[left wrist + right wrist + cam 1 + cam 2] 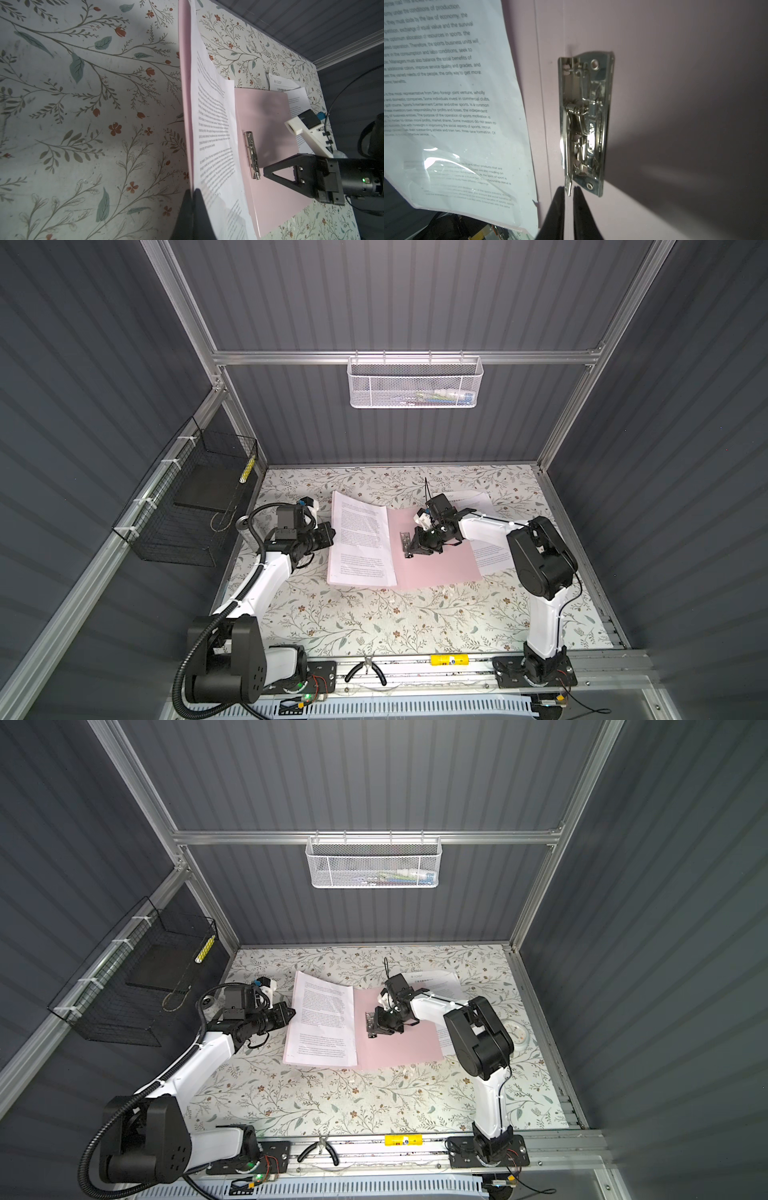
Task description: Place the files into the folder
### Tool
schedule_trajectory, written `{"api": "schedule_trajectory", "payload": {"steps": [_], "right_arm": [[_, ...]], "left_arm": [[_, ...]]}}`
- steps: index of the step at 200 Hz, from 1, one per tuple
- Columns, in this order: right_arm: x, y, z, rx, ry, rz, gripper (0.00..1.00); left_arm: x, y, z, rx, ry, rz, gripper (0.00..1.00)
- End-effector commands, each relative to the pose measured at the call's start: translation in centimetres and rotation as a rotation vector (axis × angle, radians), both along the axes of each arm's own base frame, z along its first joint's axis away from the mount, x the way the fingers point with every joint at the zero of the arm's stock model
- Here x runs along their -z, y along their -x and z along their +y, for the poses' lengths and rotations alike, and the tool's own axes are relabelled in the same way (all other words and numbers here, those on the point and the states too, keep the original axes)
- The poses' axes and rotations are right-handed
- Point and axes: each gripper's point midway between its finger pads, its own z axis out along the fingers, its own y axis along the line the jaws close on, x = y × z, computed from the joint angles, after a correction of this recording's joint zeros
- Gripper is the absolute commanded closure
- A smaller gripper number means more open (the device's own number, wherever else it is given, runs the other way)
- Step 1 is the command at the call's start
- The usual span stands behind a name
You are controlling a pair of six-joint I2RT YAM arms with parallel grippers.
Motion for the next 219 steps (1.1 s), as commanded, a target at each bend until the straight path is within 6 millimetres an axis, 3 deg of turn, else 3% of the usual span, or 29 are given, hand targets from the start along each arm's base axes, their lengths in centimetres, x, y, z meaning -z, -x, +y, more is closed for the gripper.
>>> {"api": "schedule_trajectory", "payload": {"steps": [1, 219], "right_arm": [[0.6, 0.0, 0.4, -0.012, 0.001, 0.019, 0.84], [3.5, 1.6, 0.7, -0.019, -0.025, 0.096, 0.90]], "left_arm": [[1.0, 0.5, 0.2, 0.012, -0.028, 0.027, 1.00], [1.1, 0.4, 0.2, 0.011, -0.021, 0.033, 1.00]]}}
